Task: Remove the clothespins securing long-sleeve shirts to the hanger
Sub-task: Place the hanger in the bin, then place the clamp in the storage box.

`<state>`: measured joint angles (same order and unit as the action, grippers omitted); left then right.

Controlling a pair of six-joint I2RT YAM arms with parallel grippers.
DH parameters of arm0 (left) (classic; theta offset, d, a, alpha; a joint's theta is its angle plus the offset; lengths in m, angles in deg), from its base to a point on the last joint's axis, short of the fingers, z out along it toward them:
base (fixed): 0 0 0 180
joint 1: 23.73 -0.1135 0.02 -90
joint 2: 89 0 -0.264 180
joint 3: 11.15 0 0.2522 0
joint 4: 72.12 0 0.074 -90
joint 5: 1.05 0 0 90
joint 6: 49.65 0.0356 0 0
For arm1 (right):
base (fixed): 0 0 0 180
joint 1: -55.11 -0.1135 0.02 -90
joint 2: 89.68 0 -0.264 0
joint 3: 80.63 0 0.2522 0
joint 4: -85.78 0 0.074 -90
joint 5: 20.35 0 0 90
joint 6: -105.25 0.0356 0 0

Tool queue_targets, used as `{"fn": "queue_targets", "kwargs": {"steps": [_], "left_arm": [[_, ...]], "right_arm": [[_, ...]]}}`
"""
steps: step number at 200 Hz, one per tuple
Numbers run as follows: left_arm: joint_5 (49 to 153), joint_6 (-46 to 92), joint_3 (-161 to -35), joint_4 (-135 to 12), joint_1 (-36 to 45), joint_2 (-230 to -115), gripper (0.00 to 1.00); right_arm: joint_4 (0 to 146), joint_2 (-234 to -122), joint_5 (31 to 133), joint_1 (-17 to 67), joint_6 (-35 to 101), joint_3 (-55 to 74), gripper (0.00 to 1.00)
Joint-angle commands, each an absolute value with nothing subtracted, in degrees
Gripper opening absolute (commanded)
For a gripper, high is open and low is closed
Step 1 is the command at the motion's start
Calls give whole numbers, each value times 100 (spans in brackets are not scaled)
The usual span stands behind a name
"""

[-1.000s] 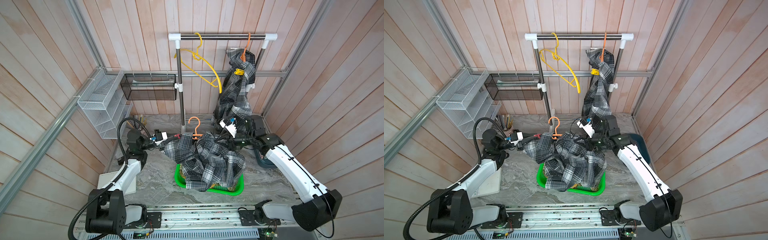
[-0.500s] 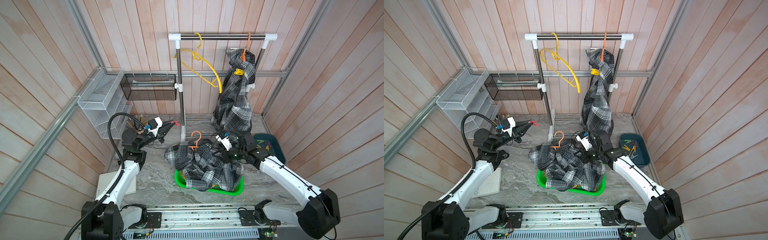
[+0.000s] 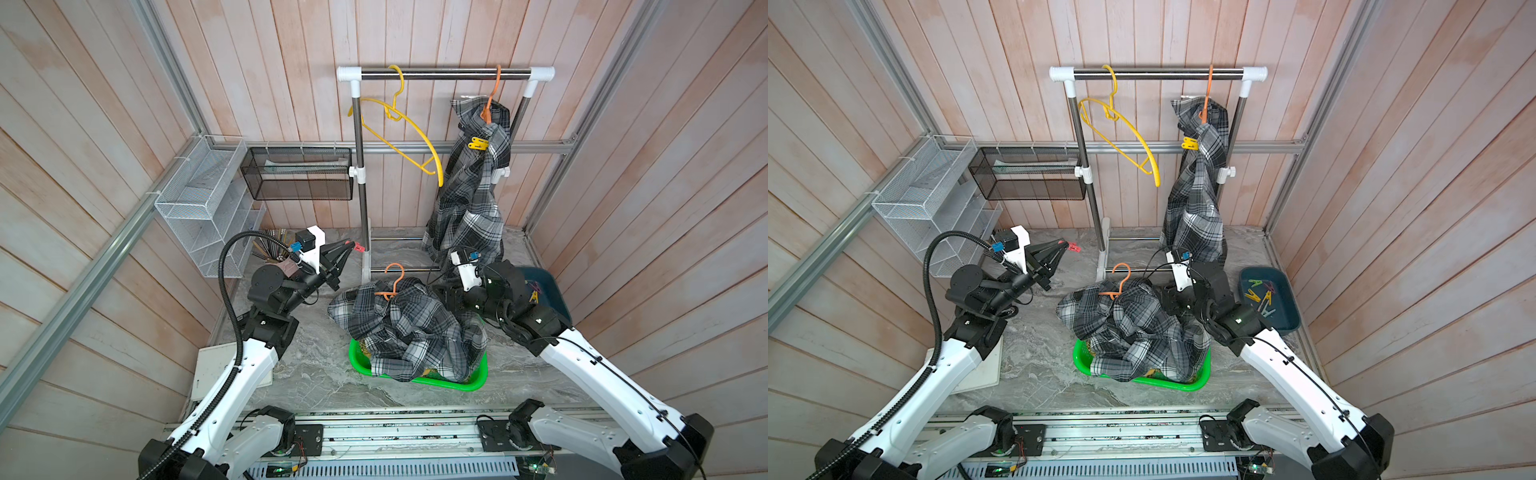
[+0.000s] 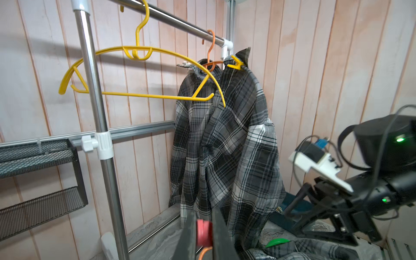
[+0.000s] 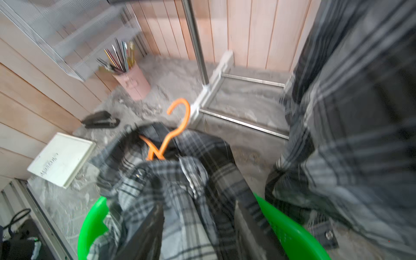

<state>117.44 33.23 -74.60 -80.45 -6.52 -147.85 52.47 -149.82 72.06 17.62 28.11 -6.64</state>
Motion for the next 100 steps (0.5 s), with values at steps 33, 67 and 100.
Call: {"fn": "queue_targets", "kwargs": {"steps": [33, 67, 100], "left_arm": [[11270, 2829, -8136, -6426, -563, -15078, 0], [11330, 2723, -8270, -6139, -547, -15229, 0], [11325, 2777, -8462, -5769, -545, -15350, 0]], "right_arm": [[6339, -15899, 5937, 474, 2200, 46, 55], [7090, -16624, 6108, 240, 2013, 454, 55], [7425, -17109, 6561, 229, 1814, 818, 55]]}}
